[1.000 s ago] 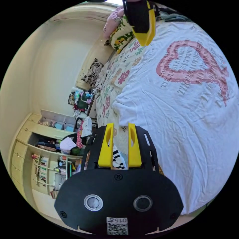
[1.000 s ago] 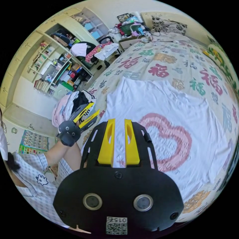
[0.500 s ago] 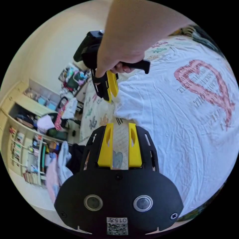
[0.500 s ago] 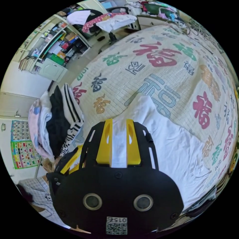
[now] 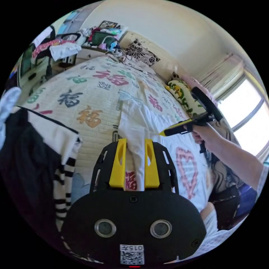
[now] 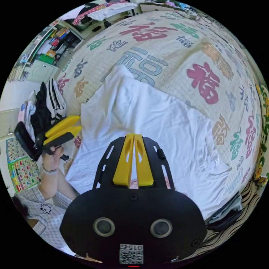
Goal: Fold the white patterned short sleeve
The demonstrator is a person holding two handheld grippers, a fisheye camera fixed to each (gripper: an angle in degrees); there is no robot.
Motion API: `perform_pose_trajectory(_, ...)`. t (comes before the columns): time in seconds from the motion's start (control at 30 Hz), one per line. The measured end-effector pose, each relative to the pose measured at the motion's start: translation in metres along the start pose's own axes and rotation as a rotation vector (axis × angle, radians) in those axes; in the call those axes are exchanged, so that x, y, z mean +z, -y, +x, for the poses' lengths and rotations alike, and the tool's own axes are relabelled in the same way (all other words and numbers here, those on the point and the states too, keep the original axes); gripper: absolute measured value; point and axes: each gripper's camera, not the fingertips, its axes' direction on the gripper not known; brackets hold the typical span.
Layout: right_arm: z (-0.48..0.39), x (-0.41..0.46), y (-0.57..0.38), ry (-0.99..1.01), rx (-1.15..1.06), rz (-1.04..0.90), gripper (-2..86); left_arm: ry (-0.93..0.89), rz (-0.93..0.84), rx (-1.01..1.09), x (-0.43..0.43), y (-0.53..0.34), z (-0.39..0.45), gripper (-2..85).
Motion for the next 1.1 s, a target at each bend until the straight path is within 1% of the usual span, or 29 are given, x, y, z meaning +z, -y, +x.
perform_pose_trajectory(0.07,0.005,-0.009,0.006,0.038,0.002,0.076,0.2,-0.069,-0.059,0.044,0.004,0.009,0.009,8.4)
perform_pose_trajectory(0.17,0.002,-0.014,0.03,0.051,-0.013,0.135,3.5,-0.076,-0.102,0.165,0.001,0.012,0.04,7.4)
perform_pose_trajectory(0.2,-0.004,-0.013,0.042,0.061,-0.031,0.141,6.0,-0.075,-0.134,0.201,0.001,0.011,0.05,7.4)
perform_pose_trajectory(0.33,-0.033,0.001,0.079,0.029,-0.115,0.122,8.0,-0.071,-0.194,0.234,-0.001,0.008,0.063,7.8)
perform_pose_trajectory(0.47,-0.063,0.027,0.123,-0.09,-0.163,0.075,9.2,-0.093,-0.108,0.219,-0.044,0.006,0.062,7.6)
perform_pose_trajectory(0.57,-0.066,0.052,0.154,-0.178,-0.129,-0.001,10.2,-0.078,-0.035,0.18,-0.083,0.009,0.051,7.6)
perform_pose_trajectory(0.63,-0.061,0.066,0.165,-0.18,-0.092,-0.057,10.3,-0.064,-0.005,0.147,-0.104,0.012,0.038,7.6)
perform_pose_trajectory(0.73,-0.051,0.068,0.168,-0.184,-0.093,-0.058,7.6,-0.034,0.057,0.069,-0.135,0.016,0.011,7.6)
perform_pose_trajectory(0.77,-0.043,0.064,0.165,-0.19,-0.075,-0.043,4.7,-0.029,0.083,0.031,-0.145,0.018,-0.001,7.6)
perform_pose_trajectory(0.8,-0.034,0.059,0.159,-0.177,-0.071,-0.022,0.7,-0.032,0.093,-0.004,-0.152,0.021,-0.012,7.7)
perform_pose_trajectory(0.9,-0.004,0.04,0.135,-0.06,-0.05,0.033,-0.4,-0.051,0.1,-0.037,-0.165,0.029,-0.027,8.1)
perform_pose_trajectory(0.93,0.003,0.035,0.128,-0.046,-0.043,0.054,-0.5,-0.048,0.098,-0.032,-0.167,0.031,-0.028,8.3)
perform_pose_trajectory(1.0,0.032,0.013,0.097,0.055,-0.013,0.145,-0.7,-0.033,0.08,0.007,-0.173,0.037,-0.026,8.8)
perform_pose_trajectory(1.1,0.07,-0.009,0.057,0.163,0.042,0.219,-0.7,-0.045,0.083,0.065,-0.183,0.042,-0.018,8.8)
